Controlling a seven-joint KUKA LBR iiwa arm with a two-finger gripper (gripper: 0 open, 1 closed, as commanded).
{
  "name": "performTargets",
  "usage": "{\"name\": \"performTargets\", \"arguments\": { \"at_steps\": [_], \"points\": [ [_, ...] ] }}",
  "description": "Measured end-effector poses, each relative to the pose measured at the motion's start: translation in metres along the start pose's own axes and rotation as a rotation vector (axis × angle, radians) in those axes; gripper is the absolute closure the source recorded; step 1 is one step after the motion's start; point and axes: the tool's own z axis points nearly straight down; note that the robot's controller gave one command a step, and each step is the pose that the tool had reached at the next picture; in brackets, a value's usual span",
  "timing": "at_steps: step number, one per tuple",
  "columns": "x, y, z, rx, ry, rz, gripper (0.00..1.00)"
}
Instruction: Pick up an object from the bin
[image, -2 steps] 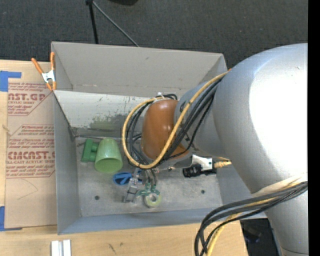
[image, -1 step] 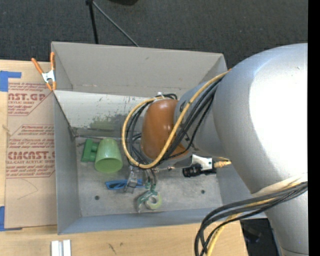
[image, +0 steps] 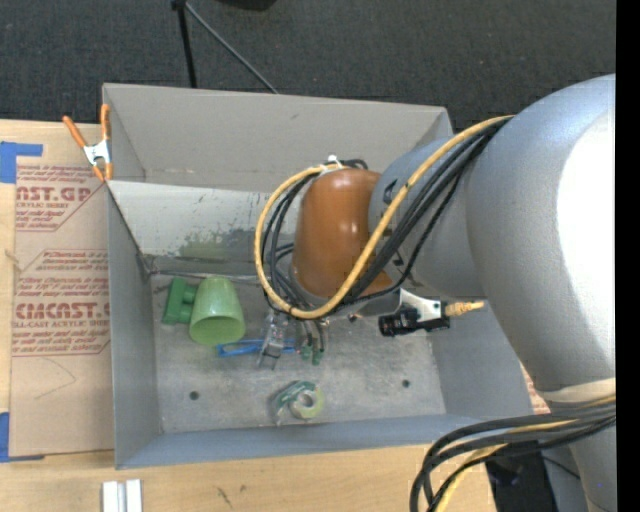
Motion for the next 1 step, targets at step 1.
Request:
{"name": "performTargets", "arguments": {
  "at_steps": [1],
  "points": [
    [-0.0016, 0.0018, -0.0782, -0.002, -0.004, -0.001, 1.0]
  ]
}}
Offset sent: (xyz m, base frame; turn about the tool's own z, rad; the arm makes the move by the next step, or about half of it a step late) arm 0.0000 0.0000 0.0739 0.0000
